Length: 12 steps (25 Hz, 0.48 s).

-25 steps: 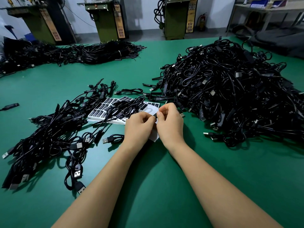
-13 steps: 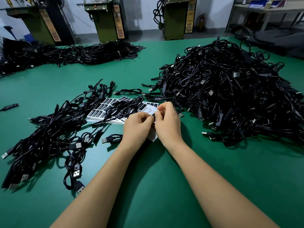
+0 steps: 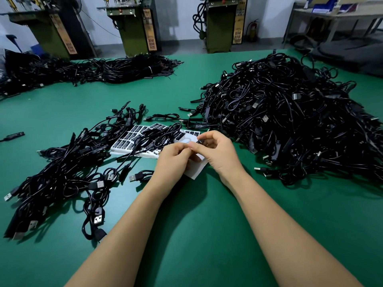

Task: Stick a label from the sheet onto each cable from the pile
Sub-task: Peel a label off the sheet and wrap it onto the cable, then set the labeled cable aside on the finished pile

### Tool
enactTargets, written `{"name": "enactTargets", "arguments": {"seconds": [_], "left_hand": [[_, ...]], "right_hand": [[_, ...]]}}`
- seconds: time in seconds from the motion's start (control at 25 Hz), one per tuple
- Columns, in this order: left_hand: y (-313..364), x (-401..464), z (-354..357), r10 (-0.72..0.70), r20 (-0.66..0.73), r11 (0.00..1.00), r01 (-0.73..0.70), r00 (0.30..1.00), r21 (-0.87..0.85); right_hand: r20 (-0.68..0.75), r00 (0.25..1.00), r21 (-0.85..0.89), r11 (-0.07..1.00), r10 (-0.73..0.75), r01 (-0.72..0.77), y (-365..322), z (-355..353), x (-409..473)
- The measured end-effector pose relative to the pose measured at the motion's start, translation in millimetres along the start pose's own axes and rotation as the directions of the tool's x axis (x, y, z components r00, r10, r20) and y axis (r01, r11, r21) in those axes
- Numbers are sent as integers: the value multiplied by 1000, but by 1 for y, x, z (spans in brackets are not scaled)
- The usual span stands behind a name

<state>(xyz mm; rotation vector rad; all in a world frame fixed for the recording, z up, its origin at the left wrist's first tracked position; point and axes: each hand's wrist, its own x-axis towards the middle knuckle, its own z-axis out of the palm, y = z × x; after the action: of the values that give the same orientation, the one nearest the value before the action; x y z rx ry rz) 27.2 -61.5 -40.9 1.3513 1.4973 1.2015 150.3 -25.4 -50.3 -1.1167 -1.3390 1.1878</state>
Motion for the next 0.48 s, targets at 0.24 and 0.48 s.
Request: {"name": "enactTargets", "arguments": {"seconds": [0.24,0.48], "left_hand": [[2,1,-3,-26,26,998,28,999,-53],[4,-1,-1,20,-33,999,-18,999,40]], "right_hand": [[-52,998,12,999,-36,37,0,2,-1],[-55,998,129,992,20,-13,-5,1,-1]]}}
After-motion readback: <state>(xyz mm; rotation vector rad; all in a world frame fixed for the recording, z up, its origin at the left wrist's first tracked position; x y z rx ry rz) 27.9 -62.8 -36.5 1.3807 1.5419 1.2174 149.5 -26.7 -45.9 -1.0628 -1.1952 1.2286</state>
